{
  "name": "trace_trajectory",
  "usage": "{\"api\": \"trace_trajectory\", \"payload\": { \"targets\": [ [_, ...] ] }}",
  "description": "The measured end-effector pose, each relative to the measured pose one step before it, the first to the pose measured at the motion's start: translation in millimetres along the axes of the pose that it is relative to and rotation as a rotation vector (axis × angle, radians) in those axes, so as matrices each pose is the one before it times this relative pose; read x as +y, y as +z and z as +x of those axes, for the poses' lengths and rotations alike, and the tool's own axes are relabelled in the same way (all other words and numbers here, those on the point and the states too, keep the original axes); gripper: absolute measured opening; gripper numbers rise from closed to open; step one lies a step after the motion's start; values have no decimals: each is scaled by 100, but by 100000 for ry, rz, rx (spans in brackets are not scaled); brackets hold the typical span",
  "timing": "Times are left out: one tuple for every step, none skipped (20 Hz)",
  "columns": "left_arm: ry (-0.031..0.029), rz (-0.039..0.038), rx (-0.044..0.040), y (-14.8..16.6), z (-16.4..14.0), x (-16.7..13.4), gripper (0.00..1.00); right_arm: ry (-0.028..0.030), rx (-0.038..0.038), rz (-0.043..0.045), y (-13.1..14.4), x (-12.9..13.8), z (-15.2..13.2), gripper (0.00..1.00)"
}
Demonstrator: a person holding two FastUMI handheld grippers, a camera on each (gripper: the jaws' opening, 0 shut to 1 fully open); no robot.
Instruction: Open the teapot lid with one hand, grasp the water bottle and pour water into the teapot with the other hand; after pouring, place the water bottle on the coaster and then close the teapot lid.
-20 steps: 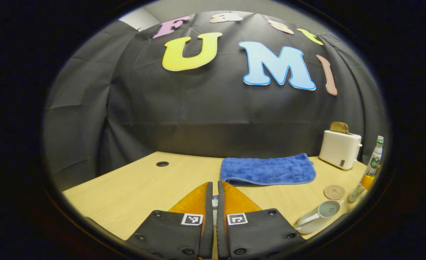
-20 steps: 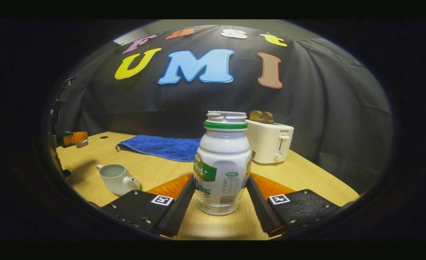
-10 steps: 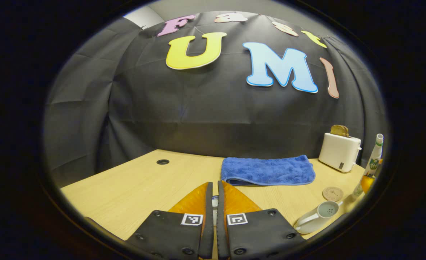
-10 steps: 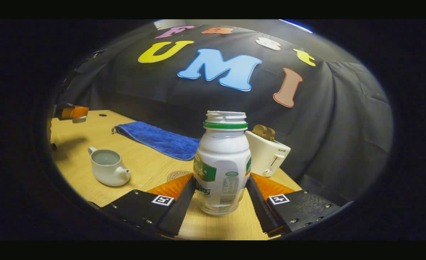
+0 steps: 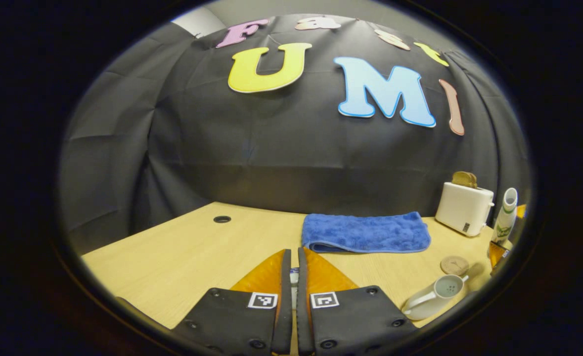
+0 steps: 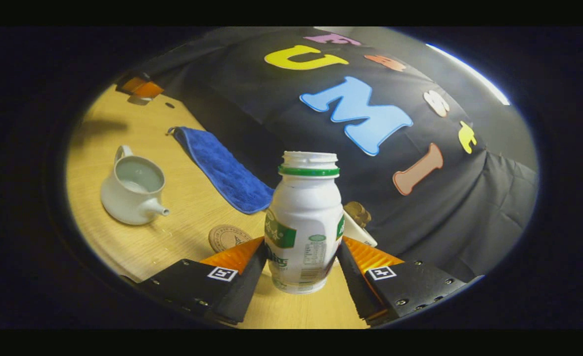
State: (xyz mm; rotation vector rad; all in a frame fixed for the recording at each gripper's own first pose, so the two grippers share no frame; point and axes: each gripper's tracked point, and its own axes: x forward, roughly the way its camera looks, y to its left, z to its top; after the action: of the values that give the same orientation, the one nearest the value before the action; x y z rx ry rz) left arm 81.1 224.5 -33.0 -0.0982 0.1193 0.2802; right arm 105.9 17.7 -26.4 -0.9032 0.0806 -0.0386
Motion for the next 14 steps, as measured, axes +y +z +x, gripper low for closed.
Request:
{"api": "trace_trajectory", "payload": {
  "targets": [
    [-111, -8, 153, 29, 6, -77, 14, -471, -983, -4211, 263, 225, 87, 81],
    [-250, -177, 141, -77, -62, 4, 14, -397, -860, -3880, 178, 218, 2, 81],
    [-159, -231, 72, 27, 4, 8, 14, -230, -994, -3096, 244, 196, 52, 81],
    [-145, -152, 83, -148, -19, -103, 14, 236, -631, -2754, 211, 264, 51, 81],
    [-160, -204, 46, 86, 28, -73, 14, 267, -387, -2715, 154, 287, -14, 81],
    [-128, -84, 77, -223, 9, 15, 14, 163, -375, -2833, 142, 258, 160, 81],
    [-29, -4, 113, 51, 3, -5, 14, -20, -455, -3119, 279, 174, 50, 81],
    [-94, 46, 146, 77, 38, -54, 14, -15, -588, -3059, 110, 222, 130, 81],
    [49, 92, 88, -17, -23, -17, 14, 83, -525, -2718, 216, 34, 50, 81],
    [-29, 97, 108, -85, -93, -18, 14, 70, -569, -2350, 130, 164, -29, 81],
    [-149, -26, 32, 9, 12, -45, 14, -17, -600, -2504, 103, -14, 17, 81],
    [-195, -39, 76, -49, 10, -75, 14, -241, -560, -2612, 106, 10, -5, 81],
    [-110, 80, 164, -36, -36, -77, 14, -168, -639, -2708, 238, -13, 213, 81],
    [-29, 135, 204, -45, 43, 4, 14, -406, -671, -2382, 111, -38, 40, 81]
  ]
}}
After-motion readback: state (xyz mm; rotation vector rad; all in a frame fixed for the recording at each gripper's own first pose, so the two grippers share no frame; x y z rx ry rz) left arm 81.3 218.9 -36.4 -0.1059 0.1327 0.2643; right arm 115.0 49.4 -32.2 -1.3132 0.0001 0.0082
